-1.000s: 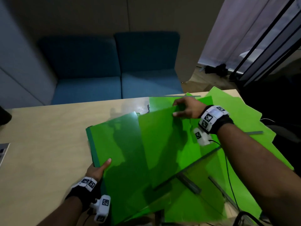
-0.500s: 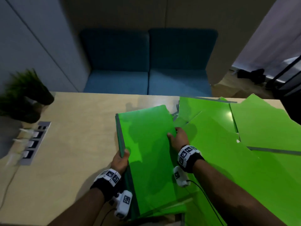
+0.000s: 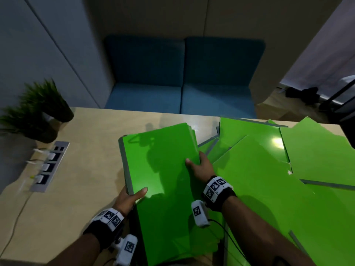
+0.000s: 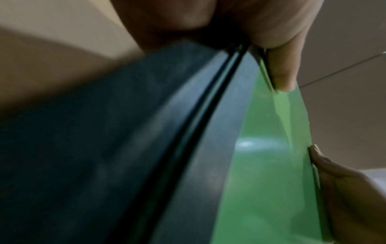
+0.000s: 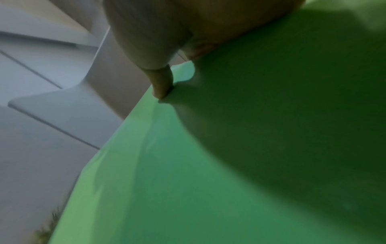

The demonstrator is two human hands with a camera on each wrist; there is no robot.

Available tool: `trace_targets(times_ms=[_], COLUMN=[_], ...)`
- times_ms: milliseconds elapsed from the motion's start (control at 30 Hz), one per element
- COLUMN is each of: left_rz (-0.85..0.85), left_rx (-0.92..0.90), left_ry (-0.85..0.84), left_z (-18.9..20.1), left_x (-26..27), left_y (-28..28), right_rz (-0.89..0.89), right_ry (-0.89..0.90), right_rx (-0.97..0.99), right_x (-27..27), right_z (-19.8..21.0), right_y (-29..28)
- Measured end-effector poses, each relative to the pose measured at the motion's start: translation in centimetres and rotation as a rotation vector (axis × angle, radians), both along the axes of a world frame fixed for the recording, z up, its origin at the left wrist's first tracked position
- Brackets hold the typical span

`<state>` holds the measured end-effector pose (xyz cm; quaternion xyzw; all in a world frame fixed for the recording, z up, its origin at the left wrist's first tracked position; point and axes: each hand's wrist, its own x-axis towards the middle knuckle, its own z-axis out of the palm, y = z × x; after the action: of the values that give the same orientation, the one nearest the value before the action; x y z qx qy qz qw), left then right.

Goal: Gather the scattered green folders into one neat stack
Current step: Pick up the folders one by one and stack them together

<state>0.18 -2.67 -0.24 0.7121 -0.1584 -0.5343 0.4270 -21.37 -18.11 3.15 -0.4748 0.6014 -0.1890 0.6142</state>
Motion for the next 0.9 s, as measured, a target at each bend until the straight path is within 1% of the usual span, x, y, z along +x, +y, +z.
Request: trace_targets(times_ms=[33,100,133,167,200,233,300,333,400,467,500,533,567,600,633,667,700,800,900], left_rz=[0.019,0.067,0.094,0.121,0.123,0.118,0.078,0.073,0.133,0.185,0.193,0.193,0.199,0.206,0.205,0.202,0.202,0.189,0.186], left_rx=[0.007,0.035,0.047,0.071,0.081,0.092,0.118,0.138,0.236,0.276,0.292,0.300,0.314,0.320,0.333,0.337,0.344,0.378,0.404], left_ry=[0.059,0.180,0.246,0.269,0.258,0.210,0.048,-0.043,-0.212,-0.277,-0.285,-0.283,-0.281,-0.284,-0.288,-0.301,-0.302,-0.305,-0.280], left_z=[-0.8,-1.2,-1.3,-1.3,-1.4,-1.6,-1.3,-1.2,-1.3,-1.4,-1.3,-1.2,-1.2,-1.2,-1.3,-1.3,-1.4,-1.7,-2.0], left_x=[0.8,2.0,2.6,3.2,3.5,3.8,4.0,3.9,3.9,4.4,4.7,5.1,5.6,6.1,6.5,6.9,7.1,7.3,7.3], left_y=[0.7,1.8,2.4,2.7,2.8,2.9,2.8,2.8,2.8,2.9,3.0,3.1,3.4,3.6,3.8,4.0,4.2,4.4,4.6], right_rz=[0.045,0.189,0.215,0.210,0.185,0.157,0.119,0.132,0.203,0.345,0.418,0.440,0.406,0.325,0.229,0.156,0.133,0.176,0.202], right_ry=[-0.032,-0.012,0.013,0.021,0.031,0.023,0.007,0.021,0.076,0.177,0.286,0.433,0.570,0.658,0.700,0.722,0.745,0.787,0.689], right_rx=[-0.002,-0.024,-0.035,-0.037,-0.026,-0.018,0.008,0.026,0.027,-0.050,-0.147,-0.250,-0.335,-0.361,-0.343,-0.307,-0.272,-0.208,-0.102], right_x=[0.1,0.4,0.8,1.3,2.0,2.7,4.0,4.6,5.4,5.7,5.7,5.4,5.0,4.5,4.0,3.6,3.3,2.9,2.9], right_z=[0.0,0.2,0.0,0.0,-0.1,-0.1,-0.9,-1.3,-1.8,-2.2,-2.1,-2.2,-2.3,-2.3,-2.5,-2.8,-3.0,-3.8,-3.7], right_y=[0.3,0.7,0.8,0.9,1.2,1.7,2.8,3.2,3.2,2.4,1.9,1.3,0.7,0.3,0.0,-0.2,-0.2,0.1,-0.2])
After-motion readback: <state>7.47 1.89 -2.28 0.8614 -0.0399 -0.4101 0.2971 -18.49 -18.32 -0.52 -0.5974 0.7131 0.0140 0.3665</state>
